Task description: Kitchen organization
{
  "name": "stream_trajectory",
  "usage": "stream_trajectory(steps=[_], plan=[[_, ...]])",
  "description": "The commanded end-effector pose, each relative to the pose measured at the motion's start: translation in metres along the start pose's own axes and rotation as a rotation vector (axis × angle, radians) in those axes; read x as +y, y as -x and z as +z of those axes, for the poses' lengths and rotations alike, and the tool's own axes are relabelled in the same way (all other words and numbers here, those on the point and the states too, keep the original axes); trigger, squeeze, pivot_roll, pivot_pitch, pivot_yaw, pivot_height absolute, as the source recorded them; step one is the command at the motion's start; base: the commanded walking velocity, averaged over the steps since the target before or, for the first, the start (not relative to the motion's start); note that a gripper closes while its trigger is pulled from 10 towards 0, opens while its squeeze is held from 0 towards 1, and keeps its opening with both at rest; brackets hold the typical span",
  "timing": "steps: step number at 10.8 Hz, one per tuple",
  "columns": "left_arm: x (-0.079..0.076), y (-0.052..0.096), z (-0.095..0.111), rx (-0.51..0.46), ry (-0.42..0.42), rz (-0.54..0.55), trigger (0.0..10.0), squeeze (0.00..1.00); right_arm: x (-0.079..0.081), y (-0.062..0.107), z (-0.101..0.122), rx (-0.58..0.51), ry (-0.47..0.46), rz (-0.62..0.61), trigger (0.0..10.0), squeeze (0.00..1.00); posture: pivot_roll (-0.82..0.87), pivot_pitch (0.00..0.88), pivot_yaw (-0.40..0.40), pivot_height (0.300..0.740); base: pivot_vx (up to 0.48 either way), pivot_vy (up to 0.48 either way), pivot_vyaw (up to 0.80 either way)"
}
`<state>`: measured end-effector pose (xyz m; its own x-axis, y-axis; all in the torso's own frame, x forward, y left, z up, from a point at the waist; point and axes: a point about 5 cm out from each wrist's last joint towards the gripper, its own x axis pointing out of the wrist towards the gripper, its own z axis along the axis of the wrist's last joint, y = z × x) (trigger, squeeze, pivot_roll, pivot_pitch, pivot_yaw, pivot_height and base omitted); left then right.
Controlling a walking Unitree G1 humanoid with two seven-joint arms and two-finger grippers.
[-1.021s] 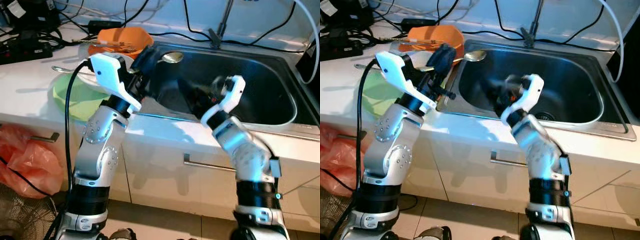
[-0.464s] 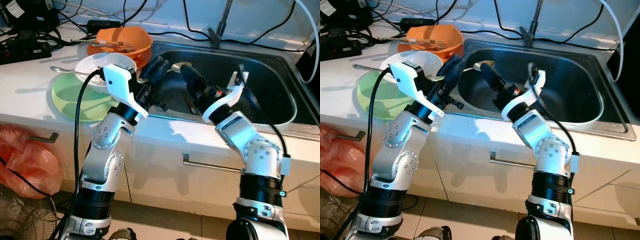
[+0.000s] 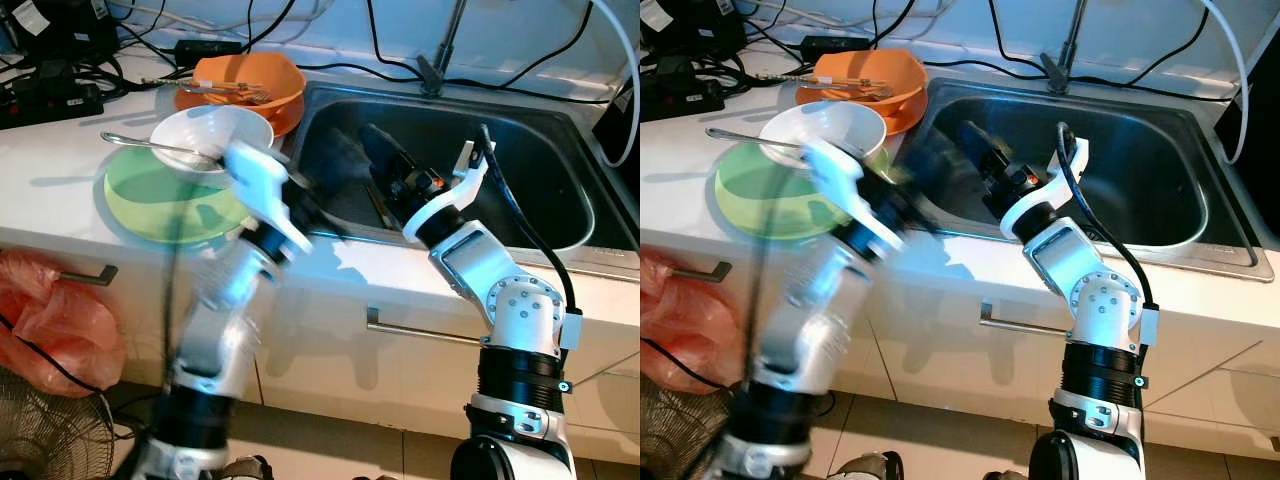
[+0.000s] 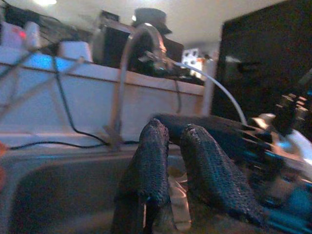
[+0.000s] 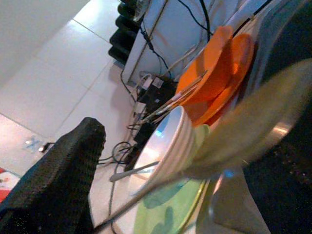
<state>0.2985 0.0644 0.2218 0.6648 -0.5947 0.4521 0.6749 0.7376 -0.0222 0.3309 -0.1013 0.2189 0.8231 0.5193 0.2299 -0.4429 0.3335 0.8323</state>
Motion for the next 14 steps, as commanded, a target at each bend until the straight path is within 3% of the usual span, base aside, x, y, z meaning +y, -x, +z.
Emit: stream_trajectory(steps=[1, 2, 3, 8, 14], plan=[[-0.007, -0.002, 0.002, -0.012, 0.015, -0.039, 0.0, 0.00, 0.002, -0.003, 0.002, -0.017, 0.033, -0.008, 10.0, 0.00, 0.02, 0.083, -0.029, 0.740, 0.000, 0.000, 0.00], [-0.011, -0.001, 0.000, -0.008, 0.018, -0.059, 0.0, 0.00, -0.001, -0.003, 0.002, -0.025, 0.040, -0.025, 7.3, 0.00, 0.02, 0.081, -0.030, 0.740, 0.000, 0.000, 0.00], [-0.012, -0.001, 0.000, -0.006, 0.014, -0.061, 0.0, 0.00, -0.003, -0.003, 0.002, -0.032, 0.036, -0.030, 0.0, 0.00, 0.02, 0.081, -0.030, 0.740, 0.000, 0.000, 0.00], [0.003, 0.004, 0.003, -0.007, -0.017, -0.005, 0.0, 0.00, -0.012, -0.002, 0.001, -0.051, 0.063, -0.088, 0.0, 0.00, 0.02, 0.080, -0.026, 0.740, 0.000, 0.000, 0.00], [0.003, 0.005, 0.001, 0.000, -0.013, 0.001, 0.0, 0.00, -0.024, -0.002, 0.010, -0.095, 0.036, -0.176, 0.0, 0.00, 0.02, 0.083, -0.031, 0.740, 0.000, 0.000, 0.00]])
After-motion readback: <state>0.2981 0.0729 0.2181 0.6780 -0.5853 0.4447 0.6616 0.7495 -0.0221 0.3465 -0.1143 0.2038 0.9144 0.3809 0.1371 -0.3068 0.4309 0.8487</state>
